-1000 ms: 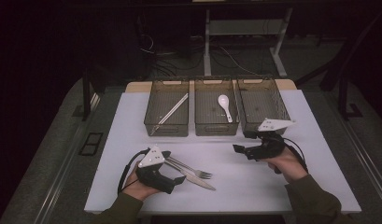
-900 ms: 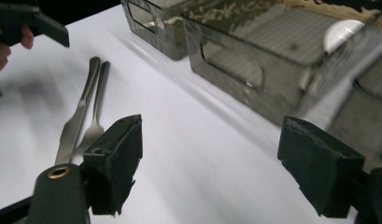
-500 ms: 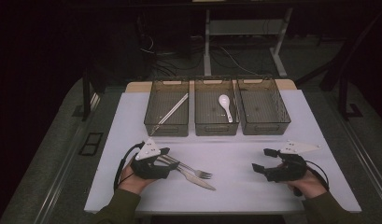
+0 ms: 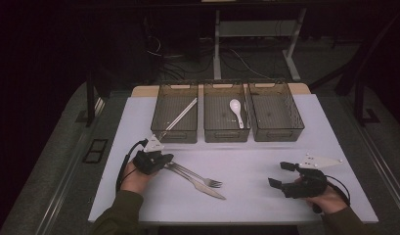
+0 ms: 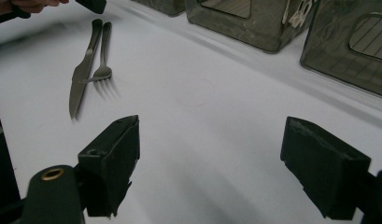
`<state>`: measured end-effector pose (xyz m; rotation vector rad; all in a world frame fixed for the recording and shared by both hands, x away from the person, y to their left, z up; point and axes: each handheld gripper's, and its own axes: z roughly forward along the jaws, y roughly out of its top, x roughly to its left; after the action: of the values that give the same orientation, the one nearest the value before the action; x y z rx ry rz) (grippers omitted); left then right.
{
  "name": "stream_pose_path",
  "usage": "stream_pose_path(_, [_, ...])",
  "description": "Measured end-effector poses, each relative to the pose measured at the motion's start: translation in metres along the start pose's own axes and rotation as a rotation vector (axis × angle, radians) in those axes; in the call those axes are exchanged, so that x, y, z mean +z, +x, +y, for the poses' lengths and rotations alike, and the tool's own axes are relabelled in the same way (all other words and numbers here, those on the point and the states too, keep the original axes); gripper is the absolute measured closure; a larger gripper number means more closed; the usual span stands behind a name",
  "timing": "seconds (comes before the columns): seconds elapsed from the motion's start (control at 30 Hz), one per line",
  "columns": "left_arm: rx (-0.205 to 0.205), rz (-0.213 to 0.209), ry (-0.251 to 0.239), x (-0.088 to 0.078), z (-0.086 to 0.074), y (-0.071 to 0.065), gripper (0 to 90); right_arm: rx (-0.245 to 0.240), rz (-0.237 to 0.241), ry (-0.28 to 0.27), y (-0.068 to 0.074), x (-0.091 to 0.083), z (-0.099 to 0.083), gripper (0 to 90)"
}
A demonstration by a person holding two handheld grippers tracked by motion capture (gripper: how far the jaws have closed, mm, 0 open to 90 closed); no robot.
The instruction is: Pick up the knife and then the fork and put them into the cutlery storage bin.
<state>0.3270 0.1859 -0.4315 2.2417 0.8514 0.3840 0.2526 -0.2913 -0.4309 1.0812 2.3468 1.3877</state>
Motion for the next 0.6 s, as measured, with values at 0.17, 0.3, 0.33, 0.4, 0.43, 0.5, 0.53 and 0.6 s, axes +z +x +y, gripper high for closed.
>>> stream_pose_path(0.17, [0.003, -0.001, 0.038, 0.0041, -0.0047, 0.0039, 88.9, 0.005, -0.002, 0.0, -0.0006, 0.0, -0.0001, 19.7])
stream_pose_path(0.3, [0.014, 0.0, 0.051, 0.0085, -0.0042, 0.0046, 88.9, 0.005, -0.002, 0.0, -0.0006, -0.0002, -0.0002, 19.7])
stream_pose_path(0.33, [0.018, 0.0, 0.051, 0.0092, -0.004, 0.0053, 88.9, 0.005, -0.003, 0.0, -0.0007, 0.0, -0.0003, 19.7])
stream_pose_path(0.4, [0.01, -0.008, 0.05, 0.0091, -0.0044, 0.0051, 89.0, 0.003, -0.004, 0.0, -0.001, 0.0003, -0.0003, 19.7])
stream_pose_path(0.43, [0.009, -0.012, 0.054, 0.0088, -0.0047, 0.0045, 89.0, 0.004, -0.005, 0.0, -0.001, 0.0002, -0.0003, 19.7])
stream_pose_path(0.5, [0.021, -0.019, 0.067, 0.0083, -0.0054, 0.0031, 89.0, 0.005, -0.004, -0.002, -0.0011, 0.0001, -0.0003, 19.7])
stream_pose_path(0.53, [0.031, -0.019, 0.072, 0.0075, -0.0055, 0.0022, 89.0, 0.007, -0.004, -0.002, -0.001, 0.0, -0.0003, 19.7])
stream_pose_path(0.6, [0.035, -0.018, 0.073, 0.0068, -0.0059, 0.0002, 89.0, 0.004, -0.005, -0.001, -0.0011, -0.0002, -0.0005, 19.7])
